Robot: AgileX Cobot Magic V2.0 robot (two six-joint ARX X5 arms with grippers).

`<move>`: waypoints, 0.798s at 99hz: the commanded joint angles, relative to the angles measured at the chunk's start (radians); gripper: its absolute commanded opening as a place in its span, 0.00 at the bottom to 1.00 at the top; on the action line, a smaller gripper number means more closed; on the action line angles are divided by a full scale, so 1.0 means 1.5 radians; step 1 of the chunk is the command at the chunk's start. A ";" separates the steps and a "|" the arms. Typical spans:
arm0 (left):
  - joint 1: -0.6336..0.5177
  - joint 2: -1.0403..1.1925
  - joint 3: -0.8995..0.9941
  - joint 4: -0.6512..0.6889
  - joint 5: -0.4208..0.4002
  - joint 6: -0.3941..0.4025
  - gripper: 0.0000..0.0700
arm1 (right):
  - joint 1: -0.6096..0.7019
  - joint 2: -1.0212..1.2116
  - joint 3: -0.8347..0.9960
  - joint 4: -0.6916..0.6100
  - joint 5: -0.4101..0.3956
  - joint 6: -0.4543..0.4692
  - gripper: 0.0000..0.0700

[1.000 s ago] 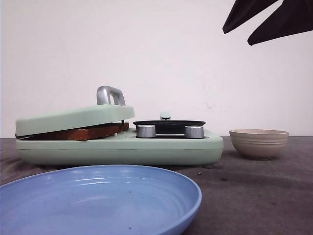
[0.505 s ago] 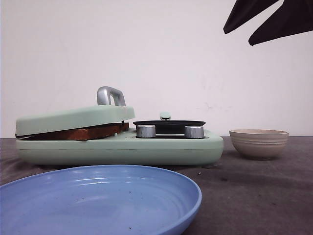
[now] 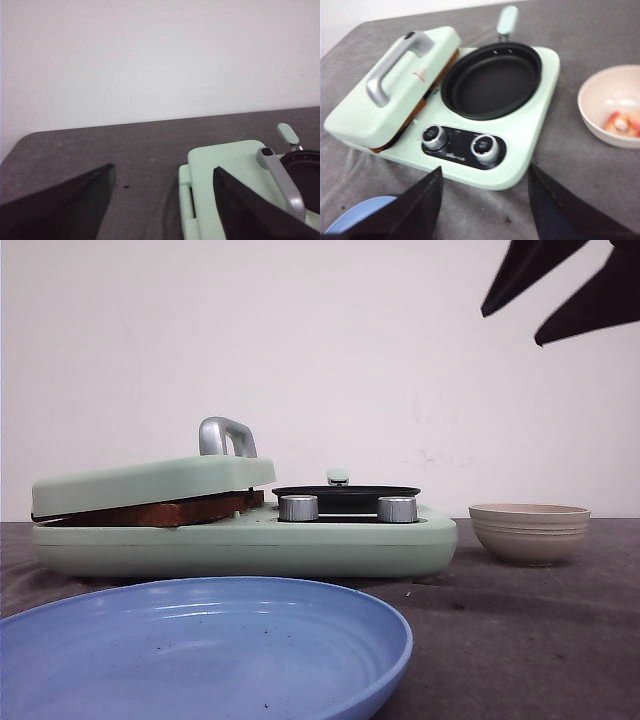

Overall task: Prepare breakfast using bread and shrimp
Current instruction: 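Move the right gripper down to the rim of the cream shrimp bowl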

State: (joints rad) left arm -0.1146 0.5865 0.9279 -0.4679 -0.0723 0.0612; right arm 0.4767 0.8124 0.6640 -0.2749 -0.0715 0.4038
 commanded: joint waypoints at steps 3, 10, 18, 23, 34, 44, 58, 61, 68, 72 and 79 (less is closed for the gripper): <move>0.002 -0.007 -0.014 0.008 0.010 -0.005 0.52 | -0.033 0.007 0.027 0.003 -0.028 0.026 0.46; 0.003 -0.018 -0.031 0.009 0.022 -0.019 0.52 | -0.065 0.014 0.044 -0.012 -0.048 0.028 0.46; 0.003 -0.027 -0.044 0.010 0.034 -0.034 0.52 | -0.103 0.030 0.071 -0.038 -0.068 0.027 0.46; 0.003 -0.032 -0.050 0.013 0.036 -0.036 0.52 | -0.125 0.046 0.091 -0.055 -0.082 0.022 0.46; 0.003 -0.037 -0.052 0.012 0.037 -0.036 0.52 | -0.168 0.092 0.144 -0.102 -0.111 0.014 0.51; 0.003 -0.040 -0.052 0.014 0.048 -0.036 0.52 | -0.202 0.144 0.195 -0.141 -0.129 -0.003 0.52; 0.003 -0.042 -0.052 0.013 0.049 -0.035 0.52 | -0.241 0.226 0.264 -0.179 -0.139 -0.028 0.52; 0.003 -0.042 -0.052 0.013 0.049 -0.035 0.52 | -0.250 0.248 0.281 -0.185 -0.142 -0.032 0.52; 0.003 -0.043 -0.052 0.013 0.049 -0.036 0.52 | -0.265 0.287 0.310 -0.195 -0.144 -0.037 0.52; 0.003 -0.043 -0.052 0.013 0.050 -0.036 0.52 | -0.273 0.311 0.325 -0.198 -0.144 -0.038 0.52; 0.003 -0.043 -0.052 0.013 0.054 -0.036 0.52 | -0.284 0.351 0.346 -0.199 -0.144 -0.037 0.51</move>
State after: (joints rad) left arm -0.1116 0.5186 0.8368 -0.4625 0.0002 0.0116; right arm 0.0608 1.2854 1.1469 -0.5732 -0.2871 0.3645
